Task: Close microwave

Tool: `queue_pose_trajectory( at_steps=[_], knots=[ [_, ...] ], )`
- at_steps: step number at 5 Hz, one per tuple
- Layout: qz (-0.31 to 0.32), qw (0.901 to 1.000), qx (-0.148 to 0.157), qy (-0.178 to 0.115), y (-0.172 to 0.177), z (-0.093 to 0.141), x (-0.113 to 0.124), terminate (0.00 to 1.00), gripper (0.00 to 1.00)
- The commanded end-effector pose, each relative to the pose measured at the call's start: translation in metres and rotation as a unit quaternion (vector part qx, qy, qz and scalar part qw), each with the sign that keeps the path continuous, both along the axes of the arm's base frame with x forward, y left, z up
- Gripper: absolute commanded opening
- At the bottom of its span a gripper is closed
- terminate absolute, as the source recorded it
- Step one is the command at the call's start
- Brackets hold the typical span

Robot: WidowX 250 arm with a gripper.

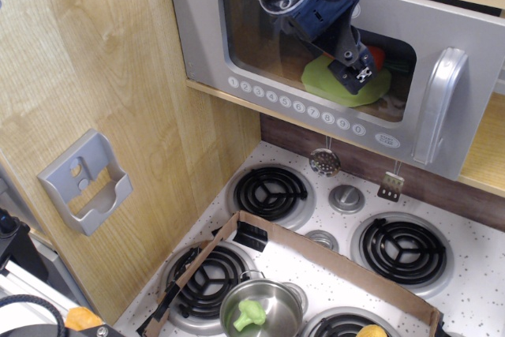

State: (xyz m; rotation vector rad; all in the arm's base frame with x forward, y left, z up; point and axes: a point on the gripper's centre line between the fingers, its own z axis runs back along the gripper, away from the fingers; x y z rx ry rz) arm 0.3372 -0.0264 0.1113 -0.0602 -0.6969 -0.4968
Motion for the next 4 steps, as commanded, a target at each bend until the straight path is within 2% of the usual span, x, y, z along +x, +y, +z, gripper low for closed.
queue_pose_trajectory(
  at_steps=[1,2,3,4],
  knots=[
    [-0.013,0.9981,0.006,-0.061,-0.0082,0.0293,0.0061,0.0,1.0],
    [-0.018,0.997,0.002,-0.076,-0.009,0.0297,0.0081,0.0,1.0],
    [-0.015,0.9983,0.023,-0.052,-0.0133,0.0323,0.0059,0.0,1.0],
    [-0.015,0.9983,0.023,-0.052,-0.0133,0.0323,0.0059,1.0,1.0]
  ],
)
